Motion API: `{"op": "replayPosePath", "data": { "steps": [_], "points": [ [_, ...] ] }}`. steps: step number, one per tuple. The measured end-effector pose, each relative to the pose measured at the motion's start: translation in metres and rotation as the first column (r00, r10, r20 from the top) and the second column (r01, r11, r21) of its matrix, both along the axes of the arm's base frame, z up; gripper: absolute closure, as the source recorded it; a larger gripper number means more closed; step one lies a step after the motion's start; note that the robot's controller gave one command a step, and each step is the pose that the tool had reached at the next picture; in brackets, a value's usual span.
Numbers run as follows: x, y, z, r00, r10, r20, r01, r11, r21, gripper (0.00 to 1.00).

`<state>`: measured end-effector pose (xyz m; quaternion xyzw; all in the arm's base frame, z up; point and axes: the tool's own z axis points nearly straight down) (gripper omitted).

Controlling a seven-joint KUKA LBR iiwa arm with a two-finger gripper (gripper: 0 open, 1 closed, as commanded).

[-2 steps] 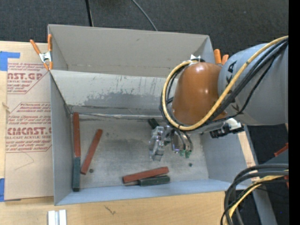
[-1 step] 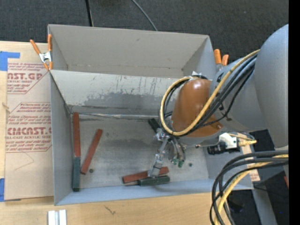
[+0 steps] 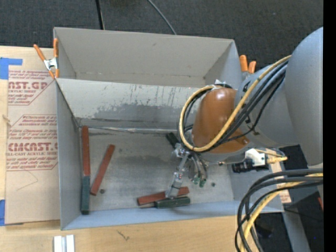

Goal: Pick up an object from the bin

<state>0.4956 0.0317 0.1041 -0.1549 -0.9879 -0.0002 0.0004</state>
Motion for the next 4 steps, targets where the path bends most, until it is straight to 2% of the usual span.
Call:
{"op": "replayPosePath", "data": {
  "steps": [1, 2, 3, 4],
  "points": [
    [-0.006, -0.010, 0.006, 0.998, 0.068, -0.001, -0.068, 0.998, 0.001, 0.00],
    [-0.009, -0.014, -0.011, 0.999, 0.045, 0.001, -0.045, 0.999, 0.000, 0.00],
    [-0.011, 0.005, -0.017, 0.994, 0.111, -0.001, -0.111, 0.994, -0.001, 0.00],
    [-0.012, -0.012, -0.016, 0.977, 0.213, 0.001, -0.213, 0.977, 0.001, 0.00]
  ]
}}
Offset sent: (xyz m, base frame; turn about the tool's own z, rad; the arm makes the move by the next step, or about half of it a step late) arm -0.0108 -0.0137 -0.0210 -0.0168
